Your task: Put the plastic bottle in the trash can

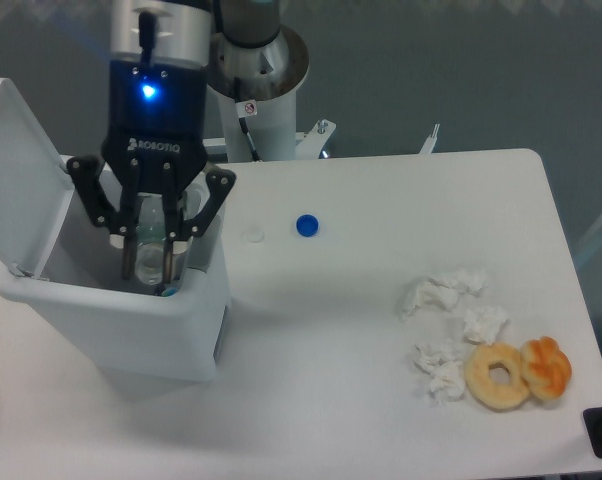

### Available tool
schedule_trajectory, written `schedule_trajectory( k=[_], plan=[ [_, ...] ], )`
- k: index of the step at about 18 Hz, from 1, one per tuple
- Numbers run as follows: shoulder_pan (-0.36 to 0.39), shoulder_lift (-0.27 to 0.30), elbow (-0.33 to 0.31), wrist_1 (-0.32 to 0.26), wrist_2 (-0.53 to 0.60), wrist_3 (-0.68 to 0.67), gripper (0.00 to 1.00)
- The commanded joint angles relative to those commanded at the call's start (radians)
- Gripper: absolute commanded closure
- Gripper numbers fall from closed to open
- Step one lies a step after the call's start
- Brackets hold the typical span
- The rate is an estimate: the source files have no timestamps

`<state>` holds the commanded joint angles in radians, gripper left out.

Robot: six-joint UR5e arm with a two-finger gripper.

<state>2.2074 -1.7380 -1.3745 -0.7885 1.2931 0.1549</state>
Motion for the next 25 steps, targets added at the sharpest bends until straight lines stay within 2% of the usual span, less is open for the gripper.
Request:
schedule_trajectory(
  k=[3,5,6,7,12,15,20,25],
  plan=[
    [-0.015,0.003,-0.002,0.002,0.0,0.006,0.47],
    [-0.018,0.005,-0.002,0.002,0.0,0.023,0.25],
    [-0.018,0.002,0.002,0.002,0.0,0.031,0.17],
    [-0.018,0.0,0.002,0.002,0.0,0.038,0.02],
    [-0.012,0.003,-0.006,0.0,0.0,0.035,0.0],
    [0.047,-0.002,-0.009,-0.002,0.0,0.054,0.0],
    [0.204,-0.08,-0.015,-0.009,0.009,0.273,0.0],
    [0.314,-0.13,-0.086,-0.012,0.011,0.516,0.0]
  ],
)
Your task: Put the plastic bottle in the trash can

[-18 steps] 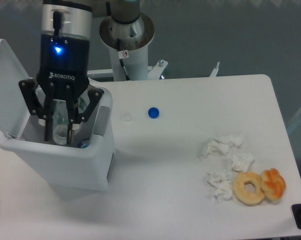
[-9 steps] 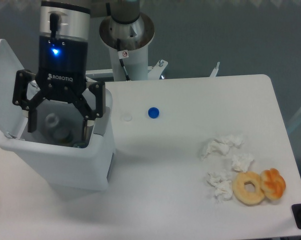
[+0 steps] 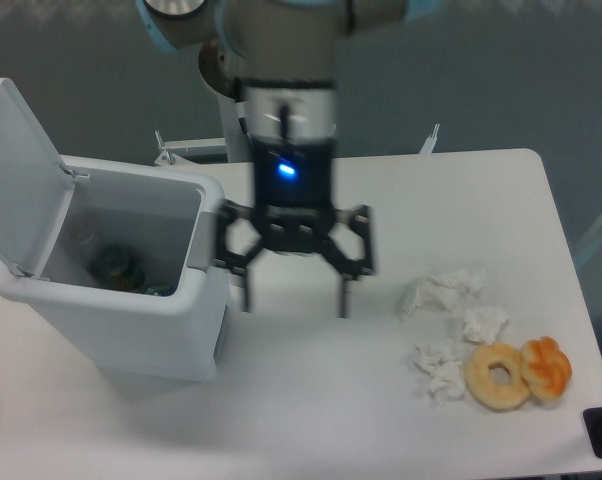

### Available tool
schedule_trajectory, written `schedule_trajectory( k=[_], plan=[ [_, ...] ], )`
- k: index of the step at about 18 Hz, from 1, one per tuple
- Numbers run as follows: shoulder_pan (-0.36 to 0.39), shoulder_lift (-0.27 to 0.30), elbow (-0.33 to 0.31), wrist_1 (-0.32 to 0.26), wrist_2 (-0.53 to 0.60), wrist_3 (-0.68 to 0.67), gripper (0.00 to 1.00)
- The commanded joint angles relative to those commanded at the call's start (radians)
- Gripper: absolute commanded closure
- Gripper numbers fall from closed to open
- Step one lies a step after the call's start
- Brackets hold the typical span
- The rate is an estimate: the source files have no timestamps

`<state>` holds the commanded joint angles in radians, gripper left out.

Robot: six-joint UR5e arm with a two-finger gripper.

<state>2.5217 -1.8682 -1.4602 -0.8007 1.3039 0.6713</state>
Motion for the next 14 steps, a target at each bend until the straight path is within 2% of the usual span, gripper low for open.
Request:
schedule_trajectory(
  k=[3,6,10,14],
  plan=[
    [0.061,-0.009,-0.057,-0.005,0.002,0.211,0.0],
    [0.101,-0.011,-0.074,-0.081,0.009,0.427,0.0],
    [0.104,-0.015,-0.068,-0.191,0.181,0.556,0.0],
    [0.115,-0.064,-0.046,-0.261,0.218,0.646,0.0]
  ],
)
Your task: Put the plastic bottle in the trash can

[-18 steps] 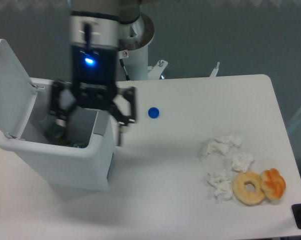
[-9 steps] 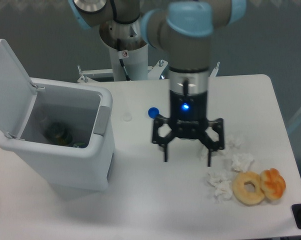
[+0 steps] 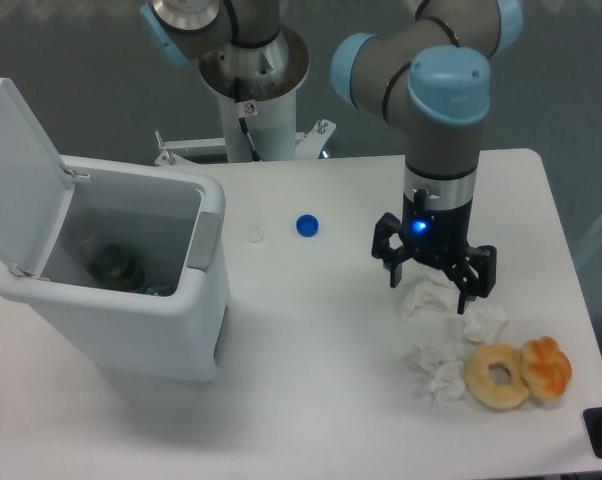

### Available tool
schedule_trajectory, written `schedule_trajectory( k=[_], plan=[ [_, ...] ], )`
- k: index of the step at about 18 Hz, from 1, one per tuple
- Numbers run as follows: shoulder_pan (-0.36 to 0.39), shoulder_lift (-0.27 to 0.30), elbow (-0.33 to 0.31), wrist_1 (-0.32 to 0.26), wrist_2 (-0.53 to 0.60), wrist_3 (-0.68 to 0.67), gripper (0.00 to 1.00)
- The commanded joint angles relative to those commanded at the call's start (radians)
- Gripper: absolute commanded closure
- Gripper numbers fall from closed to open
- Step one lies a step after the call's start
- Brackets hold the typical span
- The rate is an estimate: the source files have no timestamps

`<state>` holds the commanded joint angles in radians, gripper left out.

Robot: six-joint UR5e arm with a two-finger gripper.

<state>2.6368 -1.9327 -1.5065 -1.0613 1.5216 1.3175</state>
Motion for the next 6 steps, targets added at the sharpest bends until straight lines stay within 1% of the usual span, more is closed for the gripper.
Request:
schedule_trajectory(
  k=[1,3,4,6],
  plan=[
    [0.003,-0.021,0.027,-0.034,0.015,0.012,0.0],
    [0.0,-0.057,0.081,-0.124,0.086,0.032,0.0],
    [-0.003,-0.066,0.092,-0.137,0.098,0.034,0.0],
    [-0.005,-0.072,0.092,-0.137,0.097,0.034,0.0]
  ],
)
